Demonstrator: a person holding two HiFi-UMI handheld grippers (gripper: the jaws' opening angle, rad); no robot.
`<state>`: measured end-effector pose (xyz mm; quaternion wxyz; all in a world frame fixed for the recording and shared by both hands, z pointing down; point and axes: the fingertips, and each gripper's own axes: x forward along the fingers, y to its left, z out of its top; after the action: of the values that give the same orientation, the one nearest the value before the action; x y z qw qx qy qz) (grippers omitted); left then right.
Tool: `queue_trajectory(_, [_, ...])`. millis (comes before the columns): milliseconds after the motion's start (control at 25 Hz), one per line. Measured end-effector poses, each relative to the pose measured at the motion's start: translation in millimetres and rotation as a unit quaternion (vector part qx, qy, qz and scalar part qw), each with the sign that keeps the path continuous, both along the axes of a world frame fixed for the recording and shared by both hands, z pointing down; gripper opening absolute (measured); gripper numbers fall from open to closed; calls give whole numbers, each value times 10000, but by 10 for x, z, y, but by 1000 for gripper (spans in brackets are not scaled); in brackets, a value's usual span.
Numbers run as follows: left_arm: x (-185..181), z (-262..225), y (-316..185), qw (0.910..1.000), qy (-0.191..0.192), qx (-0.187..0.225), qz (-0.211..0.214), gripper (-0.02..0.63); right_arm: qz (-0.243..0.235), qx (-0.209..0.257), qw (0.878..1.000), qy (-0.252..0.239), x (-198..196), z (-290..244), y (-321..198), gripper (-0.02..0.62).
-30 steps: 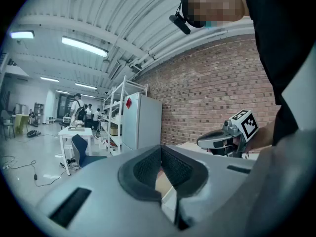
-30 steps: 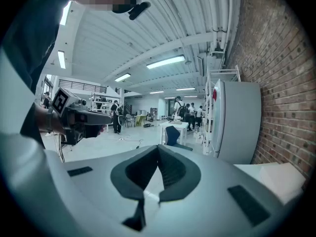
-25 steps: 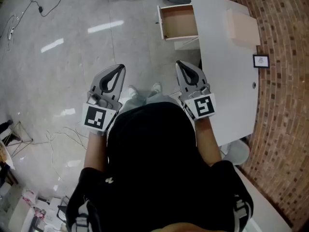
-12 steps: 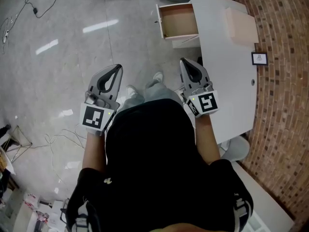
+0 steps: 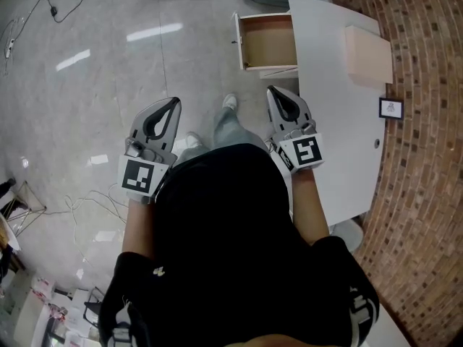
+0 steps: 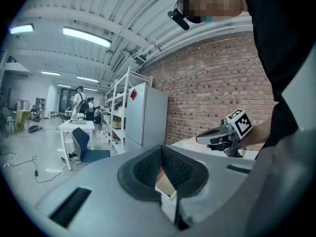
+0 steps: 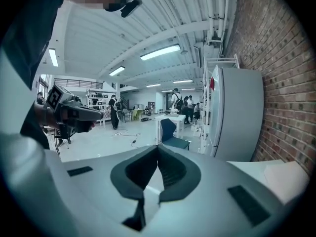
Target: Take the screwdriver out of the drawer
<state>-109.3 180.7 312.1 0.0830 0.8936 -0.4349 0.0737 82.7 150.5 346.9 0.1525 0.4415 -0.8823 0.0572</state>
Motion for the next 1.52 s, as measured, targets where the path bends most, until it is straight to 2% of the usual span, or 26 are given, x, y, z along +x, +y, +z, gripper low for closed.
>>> queue_trajectory(440, [585,110,-937,9987,-304,-251,-333,3,-610,-393,9973,121,442,342,-961,11])
queue_trajectory(600, [759,155,-1135,9969,-478,-351,-508,3,-773,-723,9936,384,553,523,-1163,11])
queue_trajectory(720, [871,186,-1225,9965,-513,-418,-520,3,-943,-685,9928,292,580,712,-1267,11])
queue_trajectory(800, [915,216,-1270,9959,-549,-476,-537,3,-919,-889,9913,307,596,834,-1325,11])
queue_trajectory(1120, [832,372,-1458,9934,-566,-803,-593,3,-942,-1371,9836,704,568,1388,-1422,11])
queue_trajectory(1520, [466,538,-1787,9925,-467,-1049,-411,3,-651,-2083,9690,1162,440,2125,-1529,23])
